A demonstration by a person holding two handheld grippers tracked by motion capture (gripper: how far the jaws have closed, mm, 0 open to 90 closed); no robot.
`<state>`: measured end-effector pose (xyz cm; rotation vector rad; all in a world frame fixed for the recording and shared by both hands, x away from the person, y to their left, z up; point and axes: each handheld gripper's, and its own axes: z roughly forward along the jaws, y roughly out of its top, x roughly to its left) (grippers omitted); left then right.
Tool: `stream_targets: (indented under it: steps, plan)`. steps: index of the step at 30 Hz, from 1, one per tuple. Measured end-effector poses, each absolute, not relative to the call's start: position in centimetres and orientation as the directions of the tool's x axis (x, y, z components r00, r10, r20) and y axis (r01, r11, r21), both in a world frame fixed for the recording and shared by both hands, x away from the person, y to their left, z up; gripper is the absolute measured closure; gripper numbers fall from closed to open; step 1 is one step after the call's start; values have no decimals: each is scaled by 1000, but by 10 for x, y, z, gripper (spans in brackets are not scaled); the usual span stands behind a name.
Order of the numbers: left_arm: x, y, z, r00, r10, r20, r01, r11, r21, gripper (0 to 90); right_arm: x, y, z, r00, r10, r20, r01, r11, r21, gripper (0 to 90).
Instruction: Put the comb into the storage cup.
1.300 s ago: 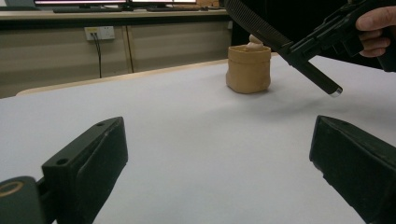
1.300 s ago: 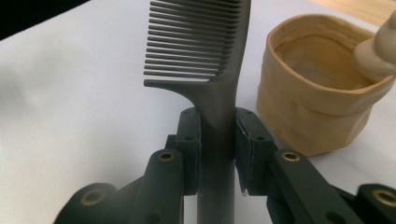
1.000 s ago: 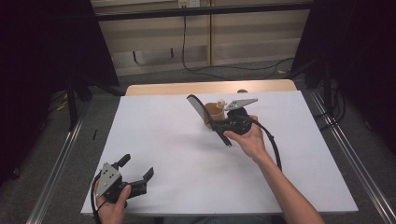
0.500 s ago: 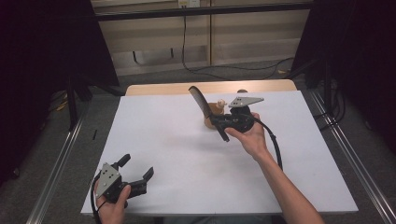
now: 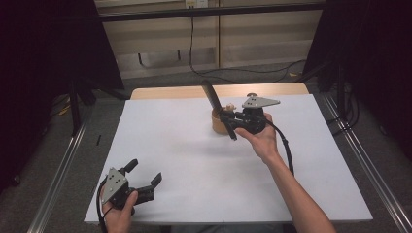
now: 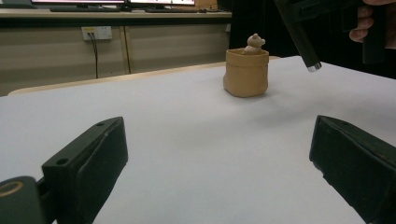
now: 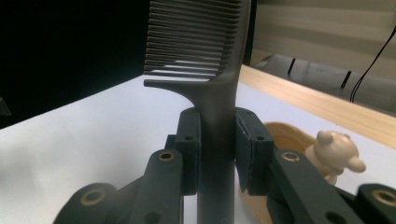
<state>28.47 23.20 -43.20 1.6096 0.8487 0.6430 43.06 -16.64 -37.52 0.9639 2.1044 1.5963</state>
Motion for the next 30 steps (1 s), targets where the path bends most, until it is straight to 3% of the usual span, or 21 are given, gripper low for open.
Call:
stream_targets:
  steps: [12, 30]
  plan:
    - [284, 233, -432, 587, 809, -25, 182, -102, 978, 45, 432, -167, -365, -721, 684, 110, 218, 73, 973, 729]
    - [283, 234, -431, 587, 809, -28, 181, -98, 978, 45, 443, -163, -353, -715, 690, 115, 183, 27, 983, 729]
